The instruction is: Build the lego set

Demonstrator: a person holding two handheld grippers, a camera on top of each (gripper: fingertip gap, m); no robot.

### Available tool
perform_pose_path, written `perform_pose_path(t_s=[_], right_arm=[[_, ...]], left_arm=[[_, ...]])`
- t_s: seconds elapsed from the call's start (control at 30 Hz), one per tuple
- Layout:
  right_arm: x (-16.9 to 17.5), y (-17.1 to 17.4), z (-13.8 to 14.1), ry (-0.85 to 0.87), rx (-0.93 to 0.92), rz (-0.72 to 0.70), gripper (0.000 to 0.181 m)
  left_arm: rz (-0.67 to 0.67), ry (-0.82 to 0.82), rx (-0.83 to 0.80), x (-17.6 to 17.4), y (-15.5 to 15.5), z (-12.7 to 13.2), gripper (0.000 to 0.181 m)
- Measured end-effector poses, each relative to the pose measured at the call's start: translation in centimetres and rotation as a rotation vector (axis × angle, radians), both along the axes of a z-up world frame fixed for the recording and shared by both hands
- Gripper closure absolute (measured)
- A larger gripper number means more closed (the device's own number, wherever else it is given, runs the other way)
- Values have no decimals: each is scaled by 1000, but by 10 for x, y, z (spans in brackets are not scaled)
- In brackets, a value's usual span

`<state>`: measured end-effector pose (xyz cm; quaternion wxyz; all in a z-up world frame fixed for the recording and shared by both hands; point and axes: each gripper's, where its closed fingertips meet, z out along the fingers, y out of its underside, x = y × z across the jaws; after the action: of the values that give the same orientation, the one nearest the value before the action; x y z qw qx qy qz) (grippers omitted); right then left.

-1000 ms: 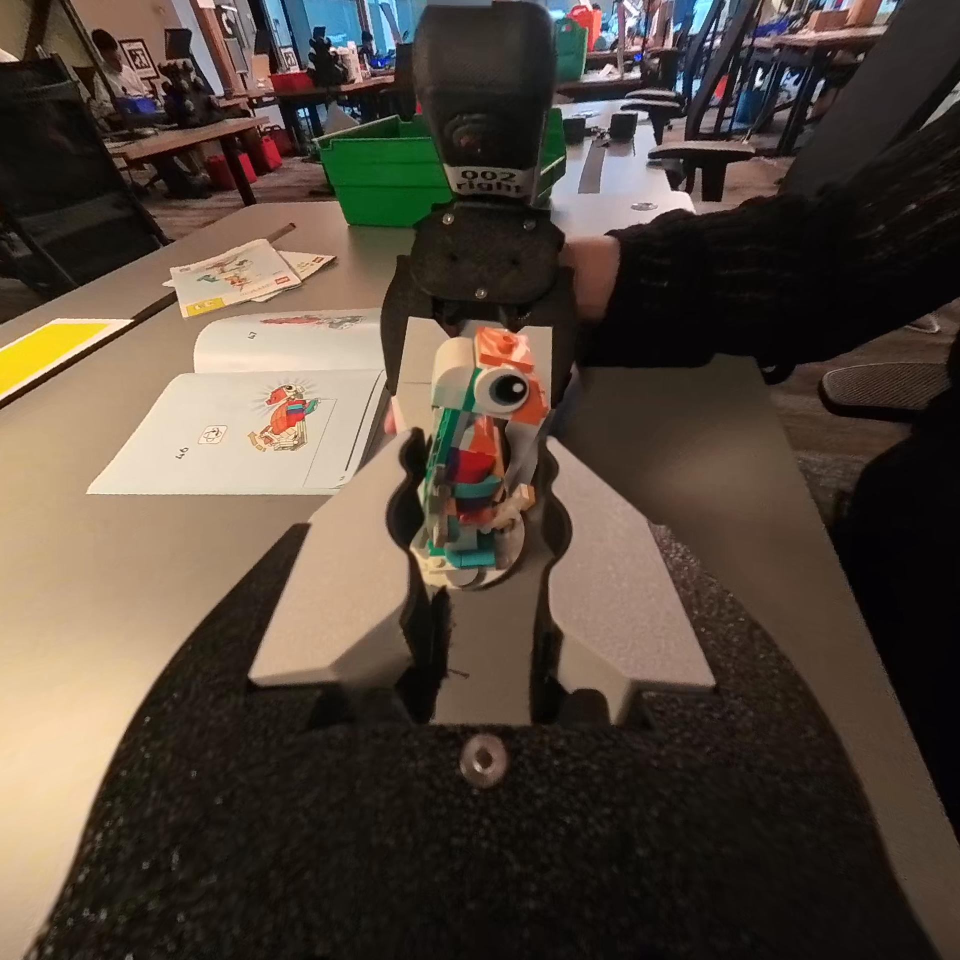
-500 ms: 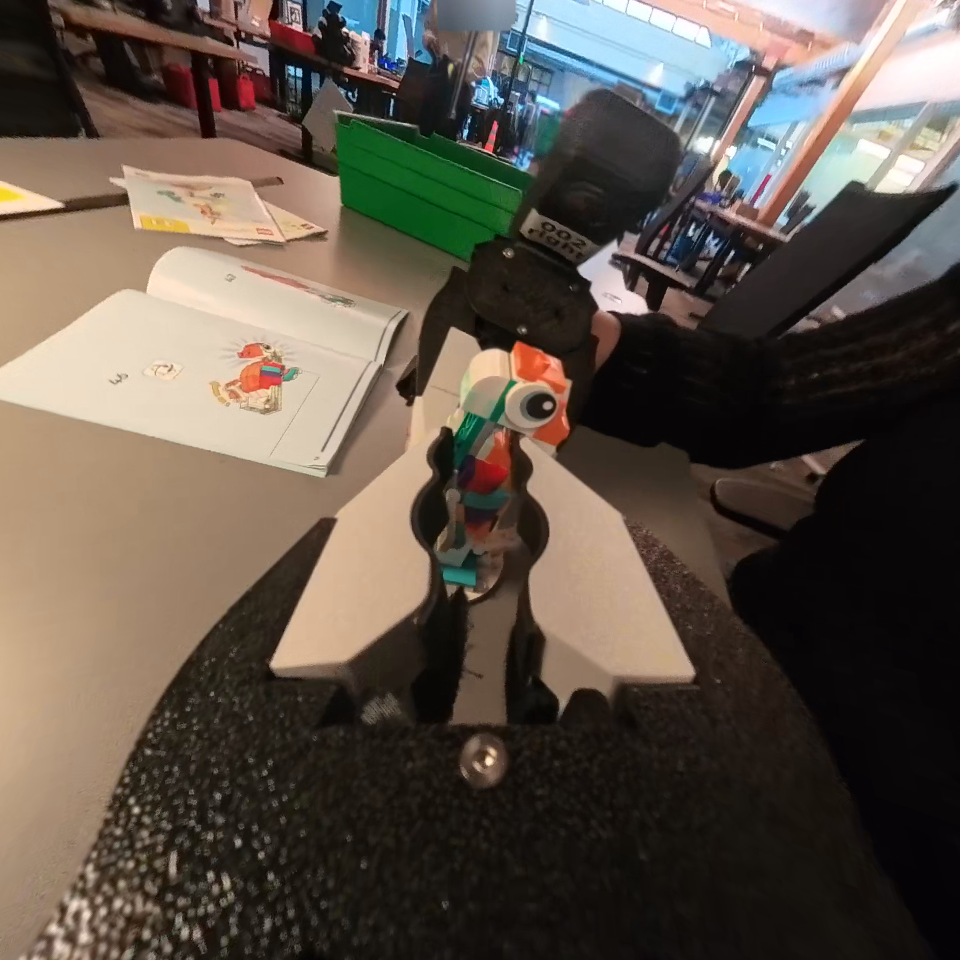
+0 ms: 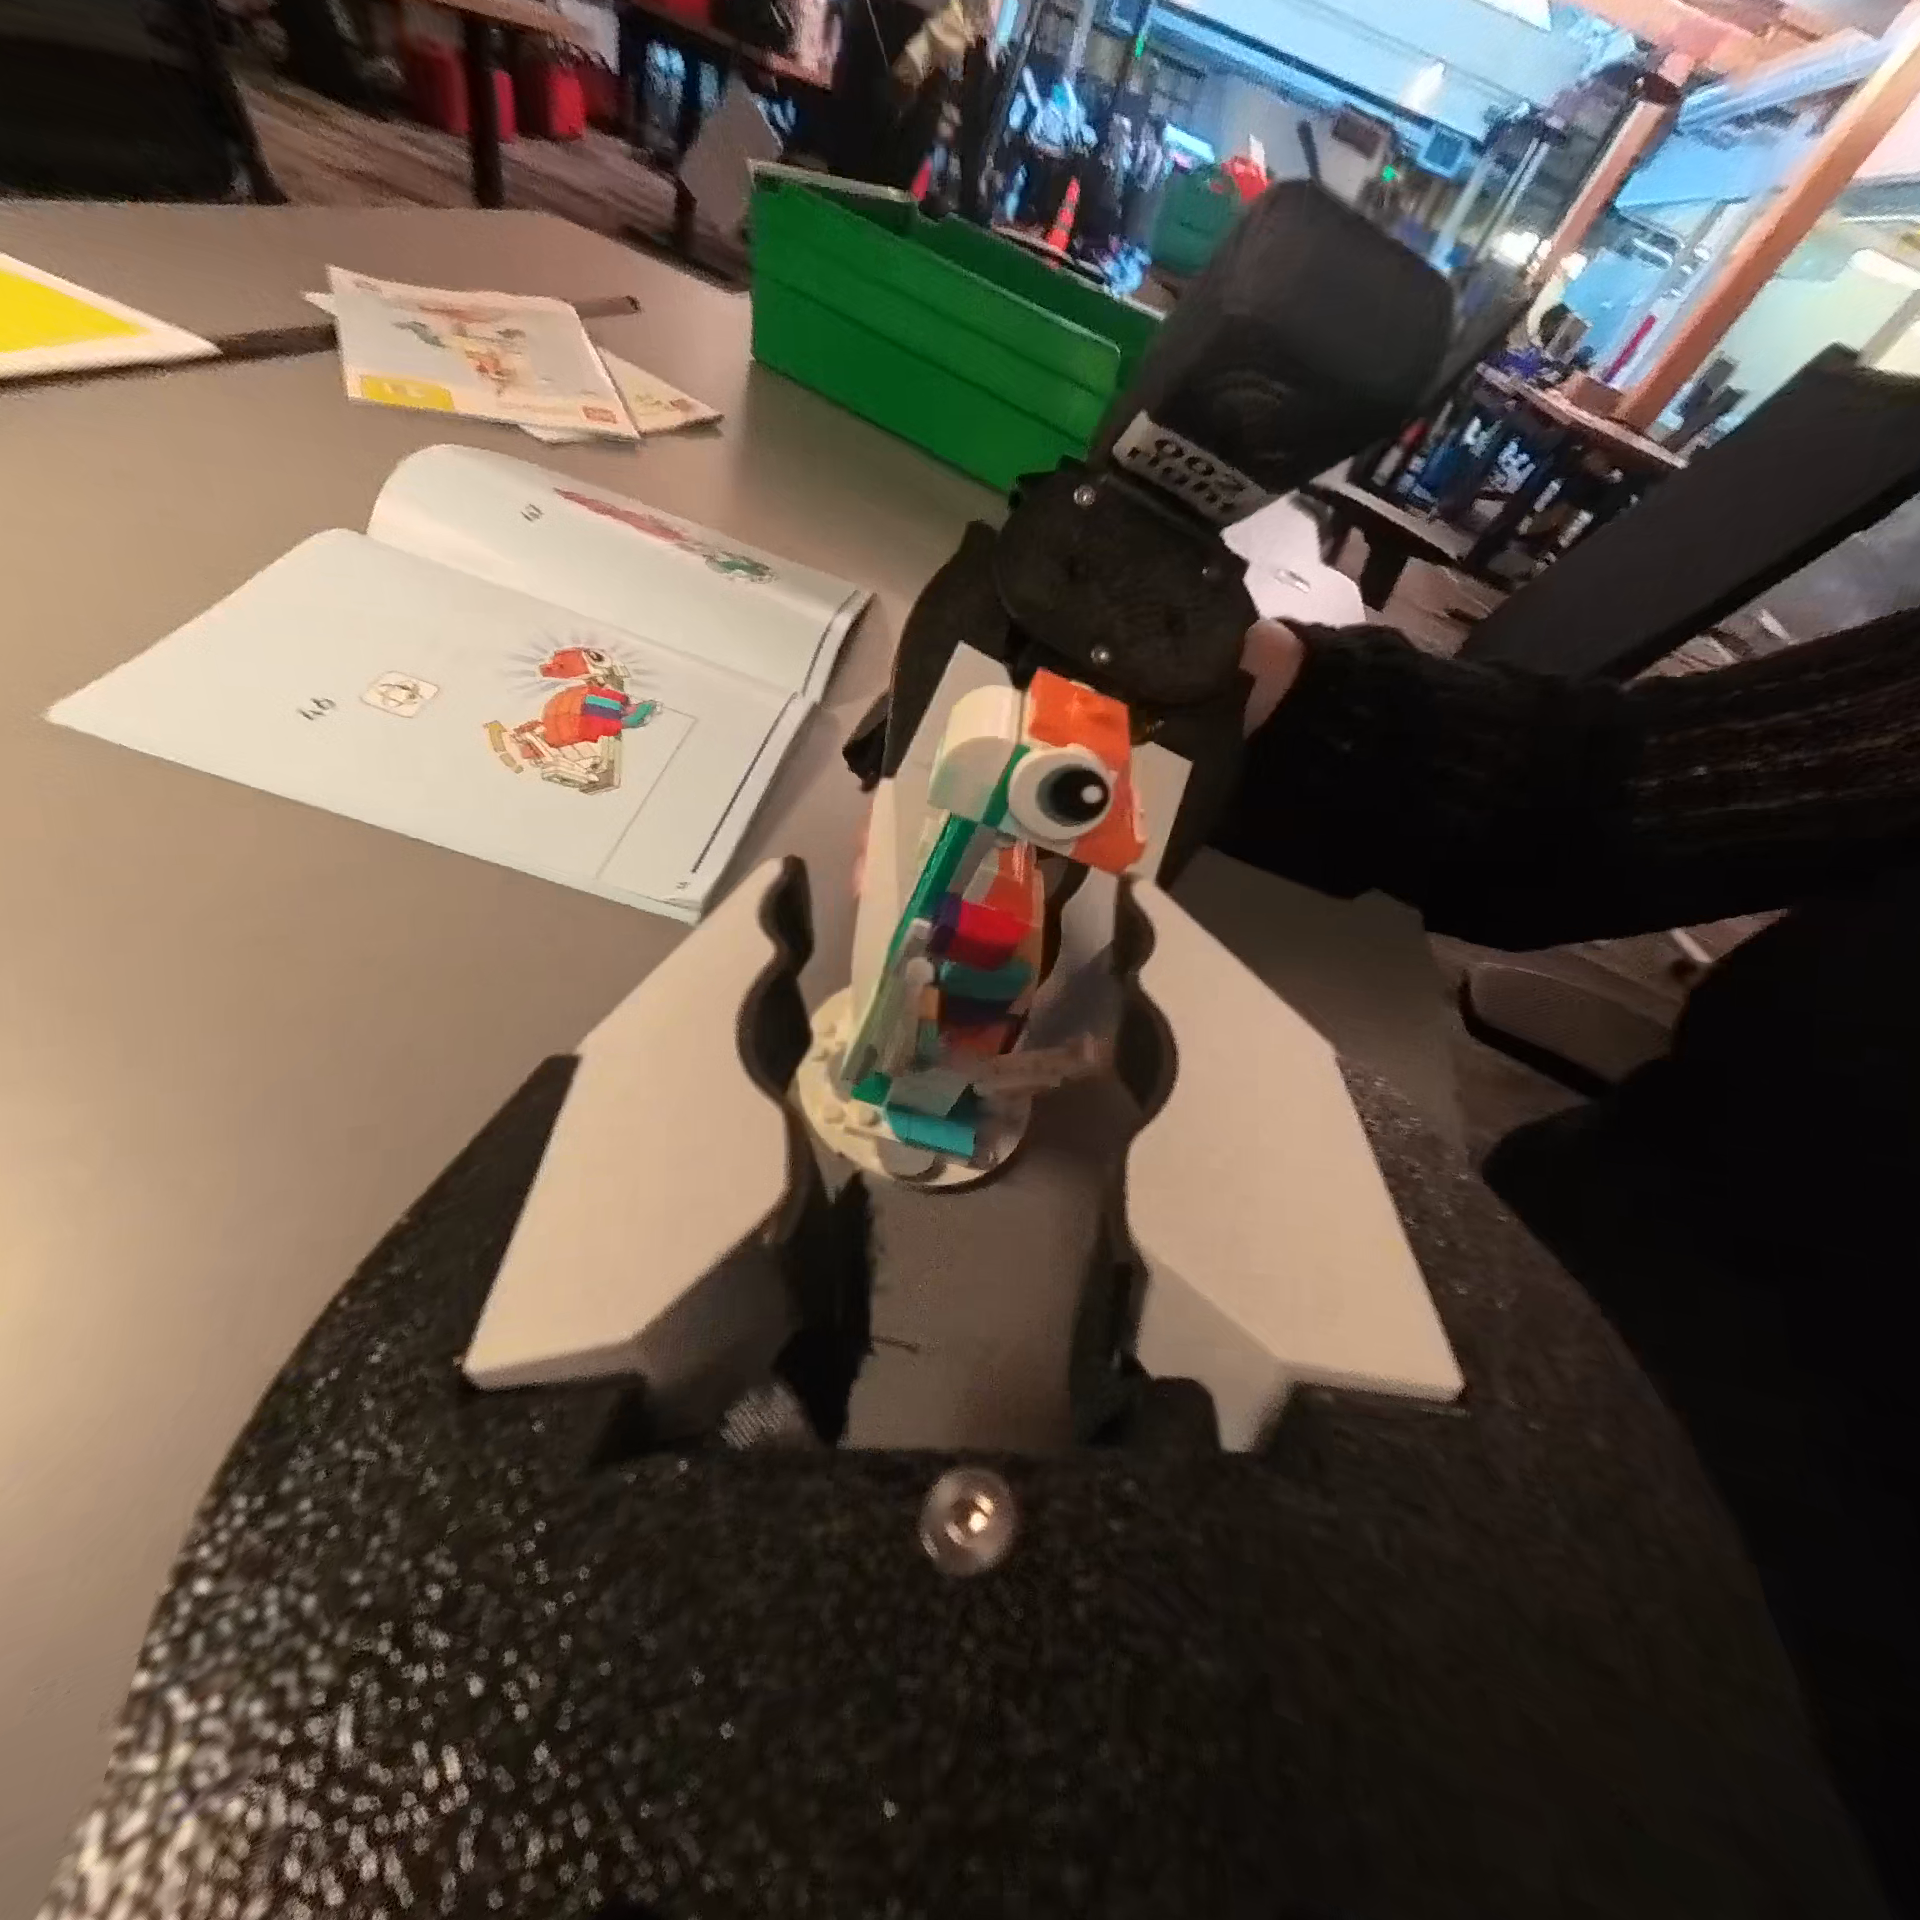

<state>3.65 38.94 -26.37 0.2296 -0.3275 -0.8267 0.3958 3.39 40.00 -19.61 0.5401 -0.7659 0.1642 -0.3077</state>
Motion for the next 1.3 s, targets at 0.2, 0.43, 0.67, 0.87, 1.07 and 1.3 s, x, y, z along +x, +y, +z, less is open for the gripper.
perform_pose_path(t_s=[0.2, 0.43, 0.67, 0.87, 1.07, 1.3], right_arm=[[-3, 4, 0, -8, -11, -35, 150], [-5, 7, 0, -9, -13, -62, 150], [1, 13, 25, 114, -113, -117, 134], [21, 44, 37, 193, -122, -211, 132], [20, 42, 14, 80, -37, -233, 128], [8, 25, -1, -1, 9, -211, 127]], left_arm=[[82, -80, 199, -15, -1, 34, 102], [254, 3, 386, -53, 22, 51, 104], [477, 118, 543, -99, 54, 55, 103], [452, 264, 622, -95, 54, 53, 109], [555, 277, 655, -112, 45, 54, 101], [573, 322, 694, -106, 43, 58, 94]])
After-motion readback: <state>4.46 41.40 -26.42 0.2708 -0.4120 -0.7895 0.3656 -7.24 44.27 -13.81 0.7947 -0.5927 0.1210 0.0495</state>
